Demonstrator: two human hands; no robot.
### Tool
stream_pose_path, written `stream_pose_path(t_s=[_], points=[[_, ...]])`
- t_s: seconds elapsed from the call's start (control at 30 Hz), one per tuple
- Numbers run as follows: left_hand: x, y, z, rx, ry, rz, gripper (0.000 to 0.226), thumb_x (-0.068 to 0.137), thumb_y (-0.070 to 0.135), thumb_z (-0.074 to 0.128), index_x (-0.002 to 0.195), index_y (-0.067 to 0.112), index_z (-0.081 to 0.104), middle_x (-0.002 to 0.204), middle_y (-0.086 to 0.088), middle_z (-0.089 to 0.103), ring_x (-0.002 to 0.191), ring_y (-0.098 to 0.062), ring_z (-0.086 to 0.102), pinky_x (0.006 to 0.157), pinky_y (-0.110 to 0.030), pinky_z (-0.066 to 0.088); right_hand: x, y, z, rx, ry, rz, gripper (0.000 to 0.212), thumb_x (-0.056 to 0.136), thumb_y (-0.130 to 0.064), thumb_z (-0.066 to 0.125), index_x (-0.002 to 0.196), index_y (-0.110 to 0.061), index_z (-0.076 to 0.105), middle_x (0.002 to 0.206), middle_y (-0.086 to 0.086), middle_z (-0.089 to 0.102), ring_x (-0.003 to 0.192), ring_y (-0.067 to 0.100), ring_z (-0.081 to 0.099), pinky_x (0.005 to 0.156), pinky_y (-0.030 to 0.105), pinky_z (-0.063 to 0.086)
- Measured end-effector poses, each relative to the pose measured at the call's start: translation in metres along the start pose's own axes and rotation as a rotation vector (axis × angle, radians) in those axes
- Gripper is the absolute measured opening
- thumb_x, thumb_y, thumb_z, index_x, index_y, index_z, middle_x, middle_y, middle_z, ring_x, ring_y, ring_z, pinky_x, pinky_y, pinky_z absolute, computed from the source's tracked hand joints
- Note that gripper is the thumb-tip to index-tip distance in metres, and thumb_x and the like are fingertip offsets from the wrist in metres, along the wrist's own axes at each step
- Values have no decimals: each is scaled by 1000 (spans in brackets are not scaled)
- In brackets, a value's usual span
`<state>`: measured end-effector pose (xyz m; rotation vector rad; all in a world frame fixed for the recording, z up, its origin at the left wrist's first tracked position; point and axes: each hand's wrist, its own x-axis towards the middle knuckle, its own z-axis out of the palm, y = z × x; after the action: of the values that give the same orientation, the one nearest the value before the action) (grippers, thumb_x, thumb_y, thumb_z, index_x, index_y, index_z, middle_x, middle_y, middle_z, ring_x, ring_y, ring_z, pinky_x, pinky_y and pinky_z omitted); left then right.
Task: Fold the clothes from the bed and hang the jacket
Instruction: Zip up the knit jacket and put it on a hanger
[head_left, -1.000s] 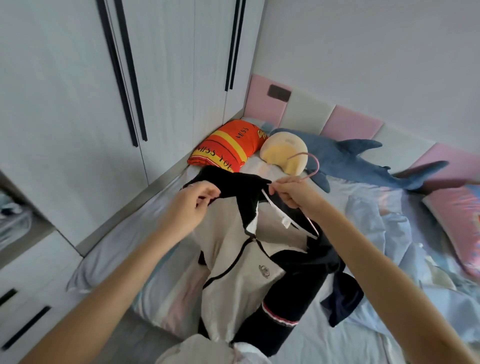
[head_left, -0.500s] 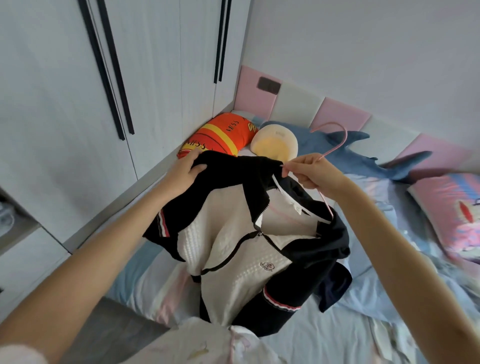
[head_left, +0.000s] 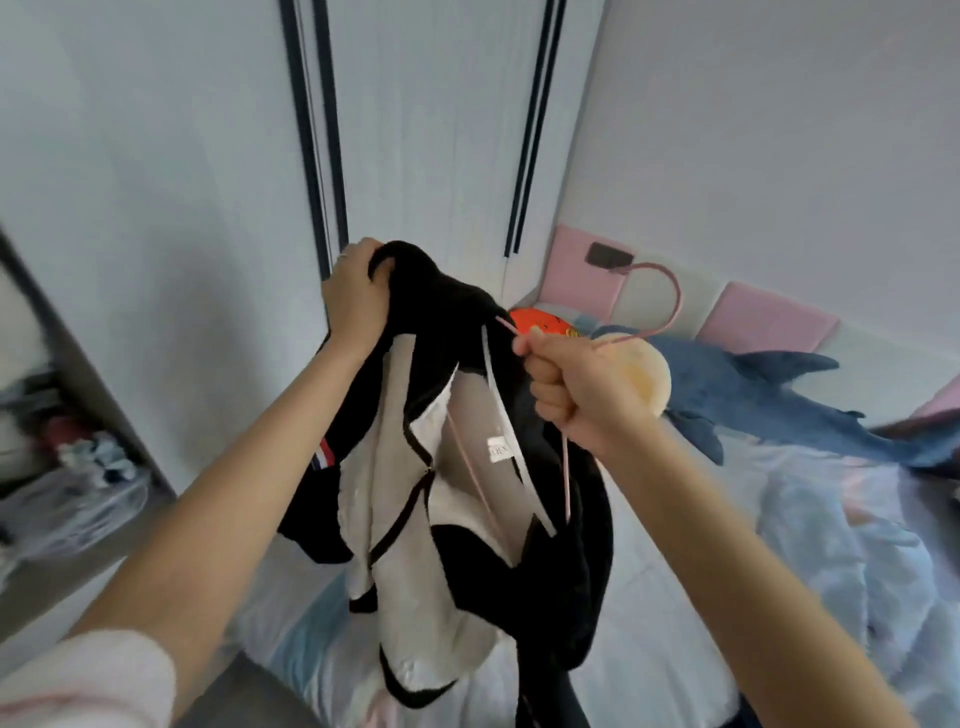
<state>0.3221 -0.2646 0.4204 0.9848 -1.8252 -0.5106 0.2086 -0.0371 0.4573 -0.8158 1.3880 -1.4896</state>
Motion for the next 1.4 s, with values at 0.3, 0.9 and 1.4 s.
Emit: stream_pose_path(t_s=[0.3,0.9,1.4], points=[[19,98,88,115,-168,363,39,96,19,49,135,24,47,141,-8,35,134,-23,29,106,-41,16,15,1,-77,329,359,41,29,103,-18,36,79,-11,52,39,-10,25,27,1,18,26,15,15],[-450,-119,333,258,-1547,268,34,95,25,50,129,31,52,153,-1,23,142,-18,15,106,-37,10,-105,475,-355,-129,1131,851,72,85,-6,63,146,-10,25,141,7,40,125,26,45,99,31,43],[-290,-353,512,584,-553,-692,75,88,35,62,147,10,23,151,-20,24,136,-40,26,107,-54,26,204,581,-371,-1188,400,175,56,99,-20,47,150,-23,25,156,-2,24,145,21,16,117,42,18]])
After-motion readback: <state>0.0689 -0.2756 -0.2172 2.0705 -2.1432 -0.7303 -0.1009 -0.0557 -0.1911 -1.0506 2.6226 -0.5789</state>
